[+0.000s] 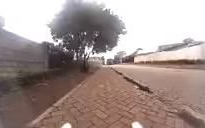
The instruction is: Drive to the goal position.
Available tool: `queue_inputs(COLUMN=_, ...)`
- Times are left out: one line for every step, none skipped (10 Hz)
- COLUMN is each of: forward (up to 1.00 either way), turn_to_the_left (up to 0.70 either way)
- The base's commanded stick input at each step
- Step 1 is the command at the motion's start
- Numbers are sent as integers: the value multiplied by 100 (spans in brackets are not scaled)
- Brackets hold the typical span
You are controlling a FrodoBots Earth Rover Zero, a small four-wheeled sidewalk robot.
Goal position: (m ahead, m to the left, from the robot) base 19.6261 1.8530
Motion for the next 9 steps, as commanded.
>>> queue_inputs(forward=70, turn_to_the_left=-18)
queue_inputs(forward=70, turn_to_the_left=-35)
queue_inputs(forward=70, turn_to_the_left=-35)
queue_inputs(forward=70, turn_to_the_left=11)
queue_inputs(forward=70, turn_to_the_left=11)
queue_inputs(forward=70, turn_to_the_left=11)
queue_inputs(forward=70, turn_to_the_left=6)
queue_inputs(forward=70, turn_to_the_left=4)
queue_inputs(forward=70, turn_to_the_left=2)
